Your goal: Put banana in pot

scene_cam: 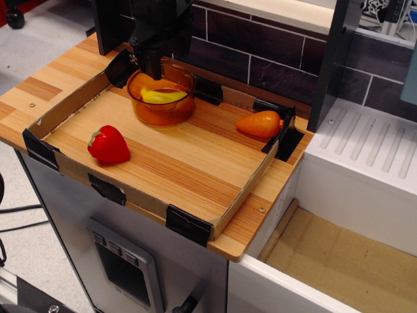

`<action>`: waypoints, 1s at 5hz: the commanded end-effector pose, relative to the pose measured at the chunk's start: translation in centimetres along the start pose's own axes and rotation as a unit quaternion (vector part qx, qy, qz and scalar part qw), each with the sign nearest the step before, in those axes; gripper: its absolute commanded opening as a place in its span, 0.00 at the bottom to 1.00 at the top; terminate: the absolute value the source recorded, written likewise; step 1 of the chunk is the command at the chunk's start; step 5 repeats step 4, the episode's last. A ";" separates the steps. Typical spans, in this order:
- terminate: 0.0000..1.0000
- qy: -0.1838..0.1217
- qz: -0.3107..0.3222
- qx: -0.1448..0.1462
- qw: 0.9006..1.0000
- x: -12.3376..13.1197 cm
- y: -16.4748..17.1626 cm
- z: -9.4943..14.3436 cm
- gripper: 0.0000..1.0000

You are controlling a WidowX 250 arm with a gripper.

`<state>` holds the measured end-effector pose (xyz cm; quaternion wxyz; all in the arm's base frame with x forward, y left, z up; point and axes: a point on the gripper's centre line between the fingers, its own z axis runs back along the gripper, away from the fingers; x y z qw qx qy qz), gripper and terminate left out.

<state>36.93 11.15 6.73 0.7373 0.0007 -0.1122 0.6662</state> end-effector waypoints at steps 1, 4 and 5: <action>0.00 0.010 0.009 -0.064 0.998 1.9 -0.6 7.7 1.00; 1.00 -0.024 -0.052 -0.027 0.998 1.0 0.0 8.5 1.00; 1.00 -0.024 -0.052 -0.027 0.998 1.0 0.0 8.5 1.00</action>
